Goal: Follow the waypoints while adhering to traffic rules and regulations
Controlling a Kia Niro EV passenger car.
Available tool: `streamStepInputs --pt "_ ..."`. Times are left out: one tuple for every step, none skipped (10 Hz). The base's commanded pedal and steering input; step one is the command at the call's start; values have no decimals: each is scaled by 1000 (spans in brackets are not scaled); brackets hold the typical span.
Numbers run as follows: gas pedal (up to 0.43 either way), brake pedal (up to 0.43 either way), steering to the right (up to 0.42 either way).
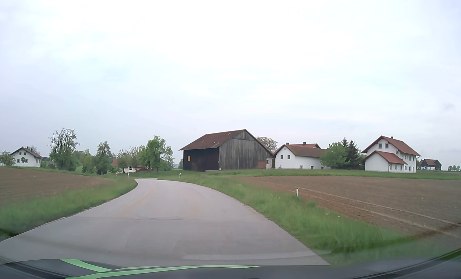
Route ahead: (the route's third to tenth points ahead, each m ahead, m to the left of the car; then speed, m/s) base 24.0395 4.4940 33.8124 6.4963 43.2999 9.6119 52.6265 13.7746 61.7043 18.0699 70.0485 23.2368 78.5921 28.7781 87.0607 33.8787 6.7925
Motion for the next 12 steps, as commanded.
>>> streamStepInputs --pt "350 0 -32" --pt "350 0 -36" --pt "339 0 -40" --pt "331 0 -40" --pt "299 0 -40" --pt "299 0 -41" --pt "280 0 -43" --pt "280 0 -49" --pt "268 0 -54" --pt "268 0 -55" --pt "260 0 -55" --pt "260 0 -55"
